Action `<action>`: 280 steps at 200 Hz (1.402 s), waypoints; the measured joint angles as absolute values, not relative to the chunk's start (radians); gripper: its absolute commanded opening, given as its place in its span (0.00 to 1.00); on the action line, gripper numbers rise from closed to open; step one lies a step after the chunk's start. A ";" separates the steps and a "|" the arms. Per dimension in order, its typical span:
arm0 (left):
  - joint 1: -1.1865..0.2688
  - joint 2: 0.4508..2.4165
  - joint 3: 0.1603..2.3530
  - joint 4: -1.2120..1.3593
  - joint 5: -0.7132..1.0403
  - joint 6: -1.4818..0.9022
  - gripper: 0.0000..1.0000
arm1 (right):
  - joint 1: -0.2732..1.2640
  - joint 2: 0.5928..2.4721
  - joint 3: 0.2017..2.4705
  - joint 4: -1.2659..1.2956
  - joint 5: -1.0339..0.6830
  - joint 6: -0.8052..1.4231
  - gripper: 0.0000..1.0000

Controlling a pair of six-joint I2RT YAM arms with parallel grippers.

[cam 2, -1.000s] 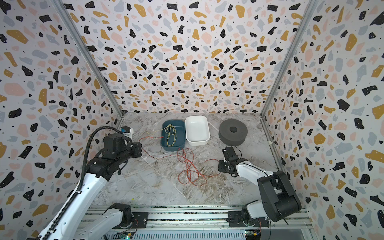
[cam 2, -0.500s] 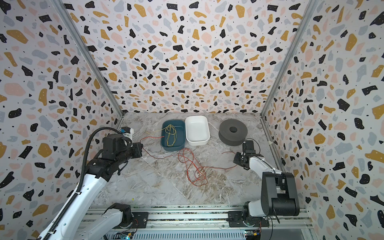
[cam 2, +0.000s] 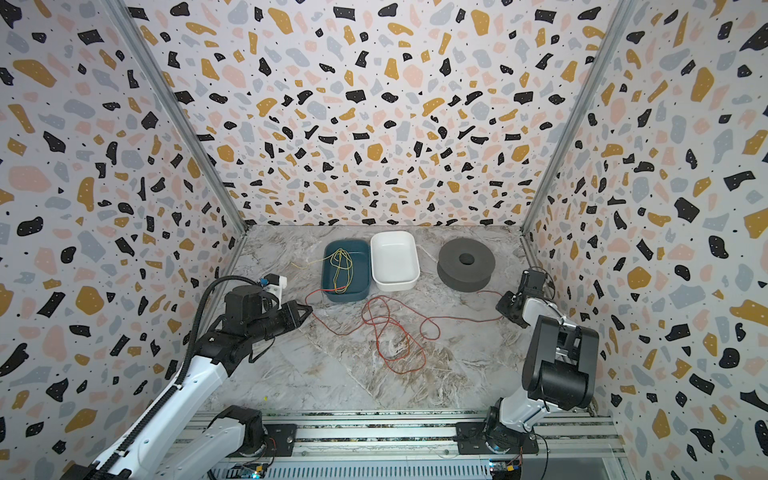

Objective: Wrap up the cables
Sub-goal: 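Move the open right gripper to the grey spool's rim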

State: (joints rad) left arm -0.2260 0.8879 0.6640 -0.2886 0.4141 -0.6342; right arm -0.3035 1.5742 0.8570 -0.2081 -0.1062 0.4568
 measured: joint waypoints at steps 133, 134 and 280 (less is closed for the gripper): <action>-0.309 0.892 0.562 -0.150 0.404 -0.711 0.00 | -0.289 1.602 0.801 0.194 -0.566 0.584 0.84; -0.309 0.892 0.562 -0.150 0.404 -0.711 0.00 | -0.289 1.603 0.800 0.196 -0.568 0.585 0.84; -0.310 0.844 0.546 -0.186 0.402 -0.696 0.00 | -0.248 1.909 0.797 0.748 -0.723 0.901 0.67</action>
State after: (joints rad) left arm -0.3099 0.8436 0.5465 -0.1856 0.4023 -0.6956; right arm -0.2478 1.9095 0.7967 0.7483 -0.7231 0.9009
